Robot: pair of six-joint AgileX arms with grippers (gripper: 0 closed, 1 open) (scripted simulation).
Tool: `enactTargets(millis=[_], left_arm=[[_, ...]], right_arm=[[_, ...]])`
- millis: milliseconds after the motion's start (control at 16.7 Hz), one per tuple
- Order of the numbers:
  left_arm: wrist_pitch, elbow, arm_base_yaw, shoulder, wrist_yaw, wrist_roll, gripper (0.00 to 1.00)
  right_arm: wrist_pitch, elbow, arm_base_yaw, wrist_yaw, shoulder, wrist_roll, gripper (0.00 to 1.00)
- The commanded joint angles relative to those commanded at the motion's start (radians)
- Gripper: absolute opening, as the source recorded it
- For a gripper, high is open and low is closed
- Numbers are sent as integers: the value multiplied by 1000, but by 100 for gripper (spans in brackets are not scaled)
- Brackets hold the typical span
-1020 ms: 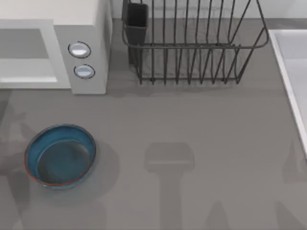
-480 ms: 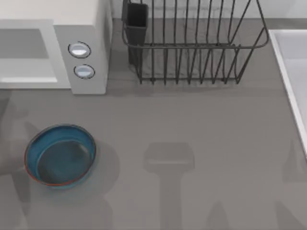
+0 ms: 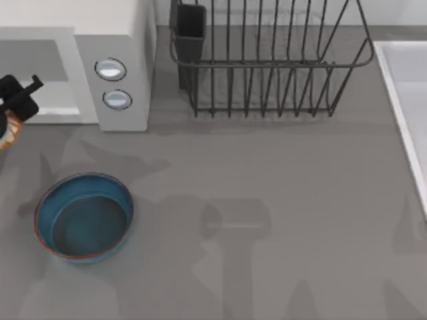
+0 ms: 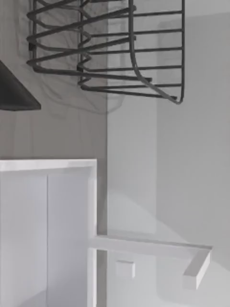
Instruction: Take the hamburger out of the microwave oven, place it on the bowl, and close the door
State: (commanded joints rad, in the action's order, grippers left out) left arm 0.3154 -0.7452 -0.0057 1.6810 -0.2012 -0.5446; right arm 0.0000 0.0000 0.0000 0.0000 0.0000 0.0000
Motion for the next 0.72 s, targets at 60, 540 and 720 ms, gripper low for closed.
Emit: enactTargets(millis=[60,540,720], left_arm=[[-106,-58,-41,27,-23,-106,0],[-1083,-524,-369,309,-243,-1094,0],[-1421,-661,-467,436,-324,-1453,0]], right_arm=[[0,0,0,0,0,0,100],[0,0,0,0,0,0,100],[0,0,0,0,0,0,100]])
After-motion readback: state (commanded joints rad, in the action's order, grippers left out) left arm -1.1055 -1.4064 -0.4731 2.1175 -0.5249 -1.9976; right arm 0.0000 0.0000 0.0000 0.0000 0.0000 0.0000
